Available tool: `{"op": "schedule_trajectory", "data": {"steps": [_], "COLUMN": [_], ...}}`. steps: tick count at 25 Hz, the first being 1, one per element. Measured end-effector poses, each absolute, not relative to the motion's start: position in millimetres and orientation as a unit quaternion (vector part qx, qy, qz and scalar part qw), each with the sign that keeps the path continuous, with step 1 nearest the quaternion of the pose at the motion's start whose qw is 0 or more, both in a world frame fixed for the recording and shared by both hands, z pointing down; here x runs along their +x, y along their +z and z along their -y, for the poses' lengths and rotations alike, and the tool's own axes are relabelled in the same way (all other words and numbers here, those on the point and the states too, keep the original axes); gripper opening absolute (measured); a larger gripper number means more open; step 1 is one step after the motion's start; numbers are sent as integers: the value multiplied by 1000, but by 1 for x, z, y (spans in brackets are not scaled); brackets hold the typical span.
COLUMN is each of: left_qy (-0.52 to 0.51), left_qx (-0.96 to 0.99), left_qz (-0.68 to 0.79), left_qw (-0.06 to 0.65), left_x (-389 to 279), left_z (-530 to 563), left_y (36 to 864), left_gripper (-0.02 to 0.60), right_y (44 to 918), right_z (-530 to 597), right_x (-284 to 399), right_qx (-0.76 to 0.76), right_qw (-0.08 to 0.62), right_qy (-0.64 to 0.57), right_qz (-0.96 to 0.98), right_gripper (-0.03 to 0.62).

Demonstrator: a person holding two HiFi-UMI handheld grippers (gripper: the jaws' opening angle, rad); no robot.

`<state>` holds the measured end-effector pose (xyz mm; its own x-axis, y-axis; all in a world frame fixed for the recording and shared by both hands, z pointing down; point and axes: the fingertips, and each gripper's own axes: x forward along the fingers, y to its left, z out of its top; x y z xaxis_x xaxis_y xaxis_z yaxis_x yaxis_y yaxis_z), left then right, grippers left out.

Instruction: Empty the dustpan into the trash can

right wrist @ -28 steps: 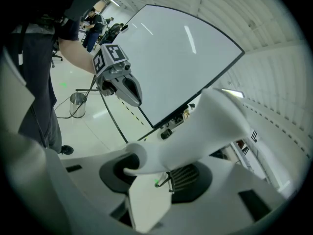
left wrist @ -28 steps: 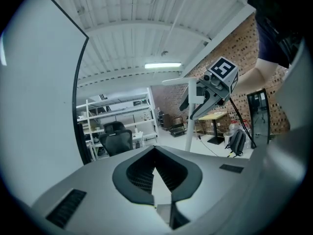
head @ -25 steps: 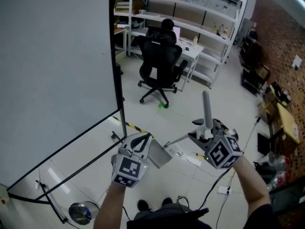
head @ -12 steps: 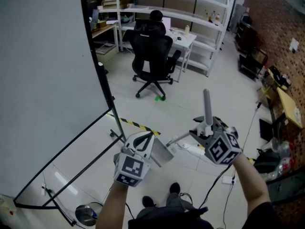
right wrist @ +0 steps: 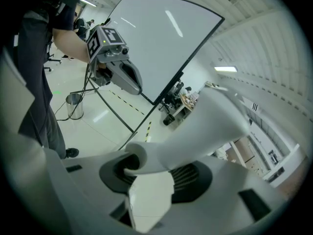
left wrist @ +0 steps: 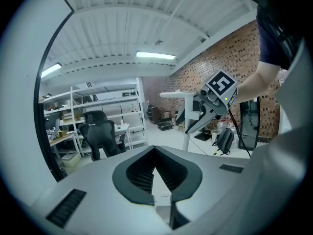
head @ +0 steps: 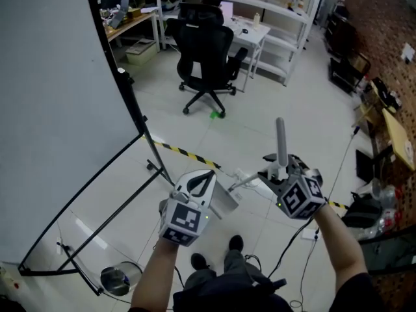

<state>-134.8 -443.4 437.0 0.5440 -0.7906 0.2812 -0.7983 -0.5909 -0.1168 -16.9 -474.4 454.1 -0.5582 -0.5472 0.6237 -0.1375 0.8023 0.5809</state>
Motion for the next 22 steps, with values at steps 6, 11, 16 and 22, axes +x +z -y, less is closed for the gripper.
{"op": "schedule_trajectory", "data": {"steps": [6,11,16,22], "left_qy": [180,196,202,219], "left_qx": [874,877,875,866], "left_qz": [451,438,436,443], "left_qw": [29,38,50,73], "left_x": [-121,-110,-107,-106], "left_z": [462,472,478,487], "left_y": [467,498,516,535], "left_gripper": [-2,-2,-2,-2], "right_y": [504,549,592,636], "right_z": [490,503,516,533], "right_x": [-7,1,7,13], "right_qx": [193,192,188,193], "right_qw": [445,457,473,478], "right_qy": [-227,-212,-201,-177], "right_qz": [845,842,837,838], "right_gripper": [187,187,187,186]}}
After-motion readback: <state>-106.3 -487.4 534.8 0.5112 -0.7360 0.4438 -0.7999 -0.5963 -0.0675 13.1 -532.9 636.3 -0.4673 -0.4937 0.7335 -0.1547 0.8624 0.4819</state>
